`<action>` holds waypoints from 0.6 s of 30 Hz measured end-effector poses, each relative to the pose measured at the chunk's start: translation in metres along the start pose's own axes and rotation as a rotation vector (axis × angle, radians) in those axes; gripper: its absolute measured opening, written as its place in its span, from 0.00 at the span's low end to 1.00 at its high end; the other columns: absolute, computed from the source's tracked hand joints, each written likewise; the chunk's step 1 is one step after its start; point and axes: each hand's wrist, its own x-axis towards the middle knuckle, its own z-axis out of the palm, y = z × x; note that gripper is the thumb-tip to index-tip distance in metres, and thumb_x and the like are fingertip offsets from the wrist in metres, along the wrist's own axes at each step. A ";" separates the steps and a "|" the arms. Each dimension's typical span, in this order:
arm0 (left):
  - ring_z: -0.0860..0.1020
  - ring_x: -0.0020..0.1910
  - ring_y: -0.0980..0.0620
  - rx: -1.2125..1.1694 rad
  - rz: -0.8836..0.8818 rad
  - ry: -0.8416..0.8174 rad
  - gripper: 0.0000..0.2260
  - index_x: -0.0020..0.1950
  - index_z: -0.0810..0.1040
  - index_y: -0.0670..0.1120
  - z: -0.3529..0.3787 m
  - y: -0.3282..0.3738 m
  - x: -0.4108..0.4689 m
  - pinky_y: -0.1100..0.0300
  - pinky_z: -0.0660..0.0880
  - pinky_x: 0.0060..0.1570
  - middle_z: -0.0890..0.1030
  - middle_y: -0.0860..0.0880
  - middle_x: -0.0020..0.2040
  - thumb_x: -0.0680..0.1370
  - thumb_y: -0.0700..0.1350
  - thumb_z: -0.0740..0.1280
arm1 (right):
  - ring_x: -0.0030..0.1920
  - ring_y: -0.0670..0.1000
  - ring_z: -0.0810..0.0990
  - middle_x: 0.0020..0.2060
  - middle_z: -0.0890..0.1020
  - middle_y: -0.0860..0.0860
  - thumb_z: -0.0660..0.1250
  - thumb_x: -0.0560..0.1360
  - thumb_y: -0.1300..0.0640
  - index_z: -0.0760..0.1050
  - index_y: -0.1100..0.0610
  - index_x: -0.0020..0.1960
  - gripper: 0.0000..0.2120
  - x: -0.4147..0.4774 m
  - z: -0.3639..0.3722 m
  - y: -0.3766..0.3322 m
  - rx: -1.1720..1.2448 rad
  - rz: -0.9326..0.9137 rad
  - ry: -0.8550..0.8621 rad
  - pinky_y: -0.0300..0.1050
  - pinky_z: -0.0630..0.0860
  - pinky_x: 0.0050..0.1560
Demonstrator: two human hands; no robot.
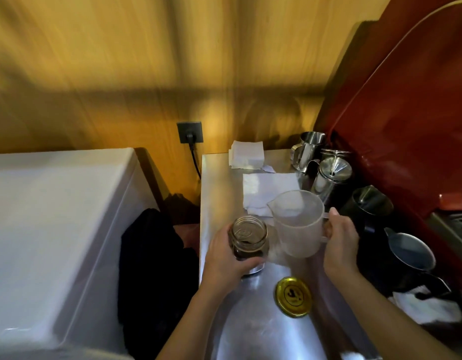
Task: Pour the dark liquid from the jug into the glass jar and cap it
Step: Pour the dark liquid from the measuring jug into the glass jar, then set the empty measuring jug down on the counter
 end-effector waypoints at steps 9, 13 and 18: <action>0.76 0.59 0.54 -0.023 -0.031 -0.022 0.41 0.63 0.67 0.59 -0.001 -0.001 -0.001 0.51 0.75 0.60 0.77 0.55 0.58 0.54 0.61 0.78 | 0.29 0.42 0.70 0.31 0.69 0.52 0.58 0.78 0.58 0.69 0.55 0.35 0.12 -0.001 -0.017 0.032 0.001 0.171 -0.007 0.36 0.70 0.33; 0.75 0.59 0.53 -0.017 -0.043 -0.029 0.41 0.64 0.68 0.57 0.000 0.002 -0.002 0.51 0.75 0.60 0.77 0.54 0.59 0.53 0.62 0.77 | 0.36 0.50 0.73 0.33 0.74 0.53 0.59 0.78 0.56 0.71 0.59 0.39 0.10 -0.004 -0.028 0.034 -0.116 0.160 -0.076 0.43 0.69 0.38; 0.75 0.61 0.50 -0.035 -0.053 -0.045 0.42 0.66 0.68 0.53 0.001 0.000 -0.002 0.46 0.74 0.61 0.77 0.52 0.60 0.55 0.57 0.80 | 0.39 0.41 0.76 0.40 0.77 0.49 0.59 0.77 0.54 0.70 0.57 0.49 0.06 -0.010 -0.037 0.031 -0.275 0.020 -0.149 0.24 0.69 0.33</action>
